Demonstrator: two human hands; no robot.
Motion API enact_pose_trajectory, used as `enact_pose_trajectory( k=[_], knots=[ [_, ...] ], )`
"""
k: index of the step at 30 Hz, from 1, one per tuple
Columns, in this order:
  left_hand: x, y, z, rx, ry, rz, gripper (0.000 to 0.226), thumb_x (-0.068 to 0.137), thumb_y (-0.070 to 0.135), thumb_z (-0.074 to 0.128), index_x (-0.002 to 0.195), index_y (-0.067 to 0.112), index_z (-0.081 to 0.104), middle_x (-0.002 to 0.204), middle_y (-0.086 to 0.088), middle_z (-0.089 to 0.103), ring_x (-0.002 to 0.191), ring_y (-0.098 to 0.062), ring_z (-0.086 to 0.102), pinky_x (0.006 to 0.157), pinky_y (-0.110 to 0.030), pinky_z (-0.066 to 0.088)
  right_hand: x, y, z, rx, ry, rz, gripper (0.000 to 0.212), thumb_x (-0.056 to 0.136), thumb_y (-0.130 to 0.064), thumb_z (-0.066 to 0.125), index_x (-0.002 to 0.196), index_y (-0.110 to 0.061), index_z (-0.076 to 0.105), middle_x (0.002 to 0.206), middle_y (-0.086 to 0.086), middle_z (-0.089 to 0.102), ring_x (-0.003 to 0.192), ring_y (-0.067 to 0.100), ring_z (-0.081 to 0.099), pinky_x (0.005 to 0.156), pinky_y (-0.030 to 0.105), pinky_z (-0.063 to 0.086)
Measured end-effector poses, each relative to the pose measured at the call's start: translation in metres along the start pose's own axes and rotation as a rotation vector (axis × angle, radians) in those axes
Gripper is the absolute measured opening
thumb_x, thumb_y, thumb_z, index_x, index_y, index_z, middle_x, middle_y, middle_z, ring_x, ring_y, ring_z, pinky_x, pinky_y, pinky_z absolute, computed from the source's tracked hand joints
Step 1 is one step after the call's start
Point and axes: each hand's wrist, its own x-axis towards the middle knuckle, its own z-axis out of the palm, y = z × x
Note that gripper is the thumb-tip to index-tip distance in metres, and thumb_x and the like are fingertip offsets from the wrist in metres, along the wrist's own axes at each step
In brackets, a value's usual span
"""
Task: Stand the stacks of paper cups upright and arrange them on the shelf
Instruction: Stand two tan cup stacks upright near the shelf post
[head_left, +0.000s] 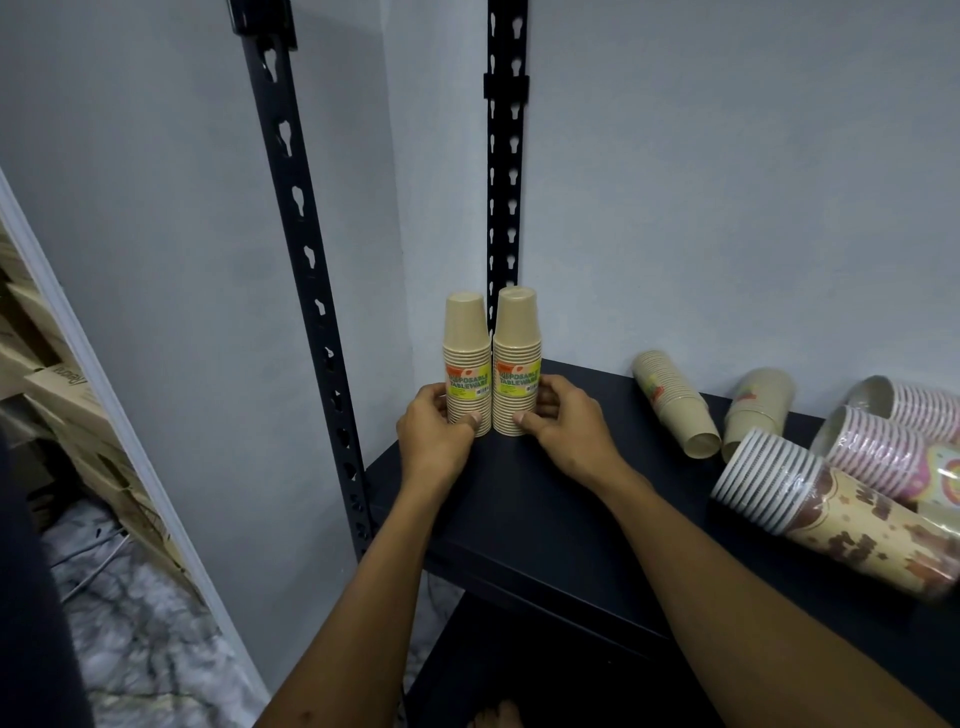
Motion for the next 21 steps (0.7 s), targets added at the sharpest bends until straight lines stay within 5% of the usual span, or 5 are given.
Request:
enact_pose_trajectory(
  k=[7, 12, 21],
  knots=[
    [-0.003, 0.004, -0.003, 0.004, -0.036, -0.022, 0.053, 0.079, 0.006, 0.074, 0.128, 0.01, 0.053, 0.122, -0.006, 0.064, 0.107, -0.018, 0.061, 0.085, -0.025, 0.048, -0.001, 0.001, -0.001, 0.004, 0.011, -0.002, 0.053, 0.082, -0.014, 0.074, 0.131, -0.012, 0.054, 0.118, 0.0, 0.067, 0.102, 0.01, 0.064, 0.092, 0.026, 0.051],
    [-0.018, 0.011, -0.013, 0.086, -0.068, -0.043, 0.074, 0.08, 0.012, 0.075, 0.143, 0.006, 0.036, 0.134, -0.011, 0.057, 0.12, -0.025, 0.056, 0.096, -0.032, 0.045, -0.011, -0.002, -0.005, -0.034, 0.057, 0.048, 0.062, 0.081, -0.019, 0.075, 0.136, -0.01, 0.048, 0.124, 0.004, 0.063, 0.109, 0.015, 0.061, 0.095, 0.028, 0.05],
    [-0.056, 0.018, -0.022, 0.25, -0.142, 0.171, 0.029, 0.083, 0.007, 0.062, 0.111, 0.01, 0.058, 0.097, -0.002, 0.063, 0.087, -0.016, 0.059, 0.081, -0.028, 0.049, -0.072, -0.019, -0.044, -0.338, -0.017, -0.079, 0.031, 0.09, -0.017, 0.061, 0.121, -0.013, 0.063, 0.121, 0.003, 0.065, 0.11, 0.015, 0.061, 0.093, 0.025, 0.047]
  ],
)
